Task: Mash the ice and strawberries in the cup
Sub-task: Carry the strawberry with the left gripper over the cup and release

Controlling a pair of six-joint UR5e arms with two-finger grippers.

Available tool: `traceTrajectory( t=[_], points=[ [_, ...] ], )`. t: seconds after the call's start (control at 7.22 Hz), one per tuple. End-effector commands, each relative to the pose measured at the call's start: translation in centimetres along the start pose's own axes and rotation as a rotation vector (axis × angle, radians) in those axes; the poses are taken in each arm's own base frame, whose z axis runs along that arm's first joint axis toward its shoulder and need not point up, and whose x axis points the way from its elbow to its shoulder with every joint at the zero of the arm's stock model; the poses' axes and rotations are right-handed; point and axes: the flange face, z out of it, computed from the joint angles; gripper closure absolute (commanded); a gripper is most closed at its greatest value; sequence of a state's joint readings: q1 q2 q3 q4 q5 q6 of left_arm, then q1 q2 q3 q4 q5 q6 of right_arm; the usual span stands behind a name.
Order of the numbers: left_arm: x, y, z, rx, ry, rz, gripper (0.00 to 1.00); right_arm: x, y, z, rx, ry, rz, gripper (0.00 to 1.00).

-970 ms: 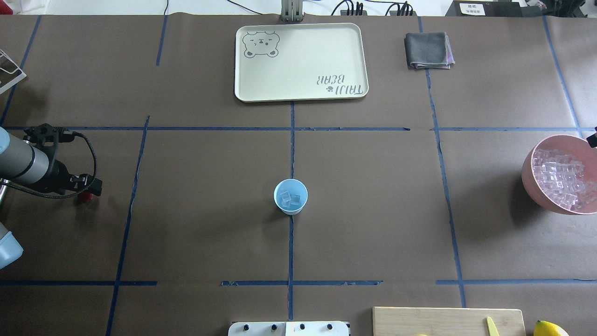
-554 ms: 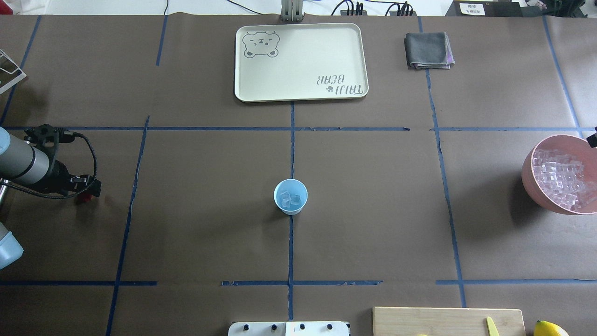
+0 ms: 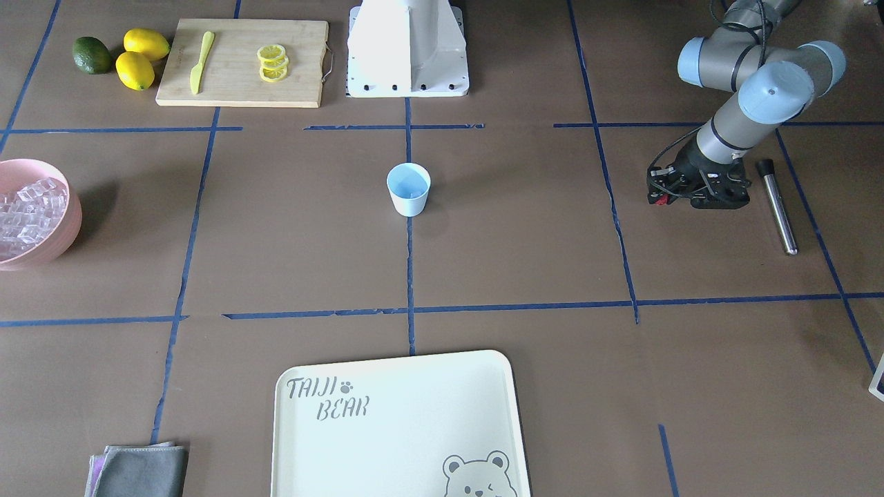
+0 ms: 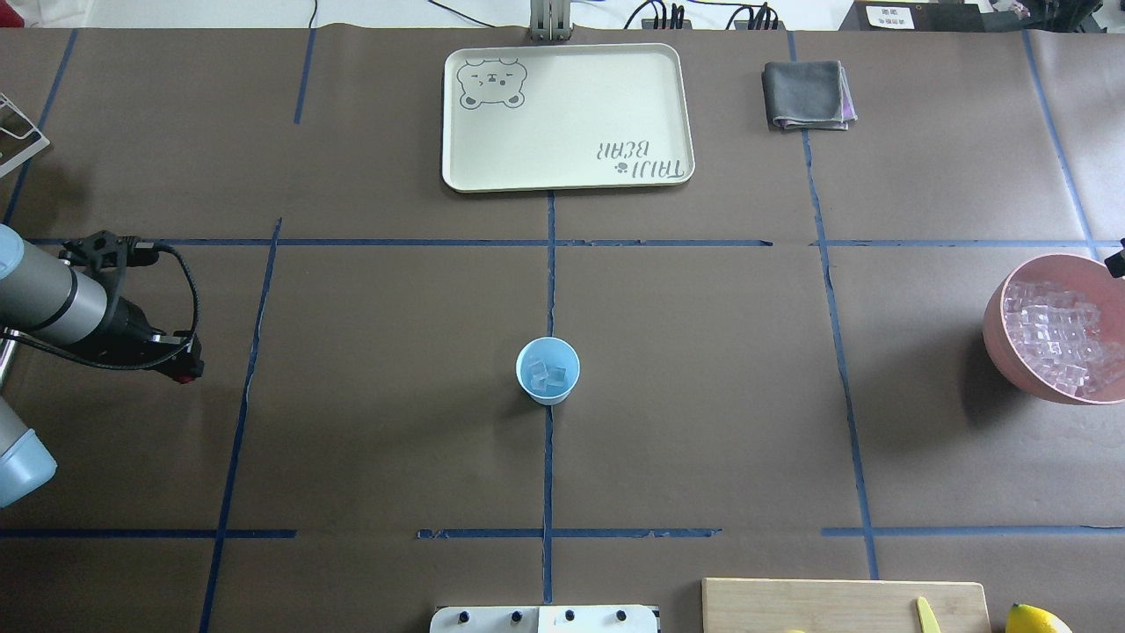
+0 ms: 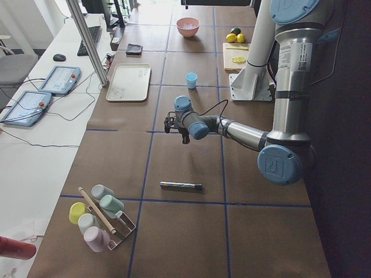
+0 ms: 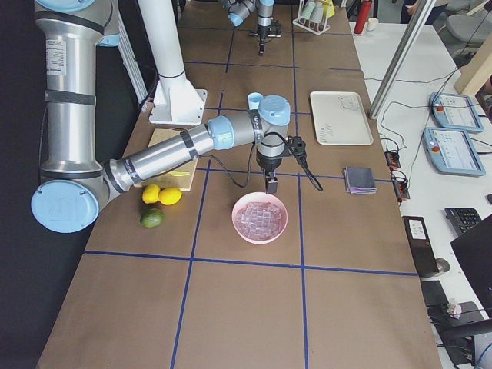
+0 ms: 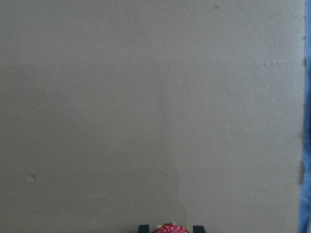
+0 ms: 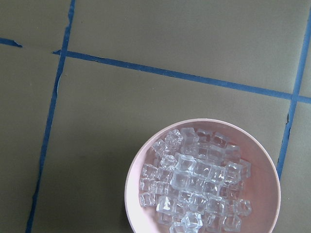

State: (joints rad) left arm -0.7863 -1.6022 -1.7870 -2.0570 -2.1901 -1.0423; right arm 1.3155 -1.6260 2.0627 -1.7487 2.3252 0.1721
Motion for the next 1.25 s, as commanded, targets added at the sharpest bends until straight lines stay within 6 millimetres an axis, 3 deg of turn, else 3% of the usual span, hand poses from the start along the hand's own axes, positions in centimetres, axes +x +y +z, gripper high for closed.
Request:
traceTrajectory(
  t=[0.0,0.14,0.42,0.55,0.69,0.97,1.11],
  points=[
    [13.7,-1.4,-6.2,0.011,0.219,-0.114,1.0,-0.1,0.0,-0.2,0.004,0.0,0.0,0.0],
    [22.0,0.2,-6.3,-0.036,0.297,-0.158,1.0,0.0,0.0,-0.1,0.003,-0.002,0.001,0.0],
    [31.4,2.5,-5.4,-0.012,0.358,-0.191,1.0,0.1,0.0,-0.2,0.003,-0.003,0.005,0.0],
    [35.8,2.4,-3.4,0.022,0.357,-0.198,1.0,0.1,0.0,-0.2,0.005,-0.003,0.004,0.0],
    [38.0,1.3,-2.3,0.051,0.349,-0.203,1.0,0.1,0.0,-0.2,0.005,-0.003,0.003,0.0],
    [38.0,1.1,-1.6,0.063,0.339,-0.196,0.98,0.1,0.0,-0.2,0.003,-0.003,0.006,0.0],
    [38.0,1.1,-1.4,0.071,0.338,-0.197,0.79,0.1,0.0,-0.2,0.003,-0.003,0.005,0.0]
  ],
)
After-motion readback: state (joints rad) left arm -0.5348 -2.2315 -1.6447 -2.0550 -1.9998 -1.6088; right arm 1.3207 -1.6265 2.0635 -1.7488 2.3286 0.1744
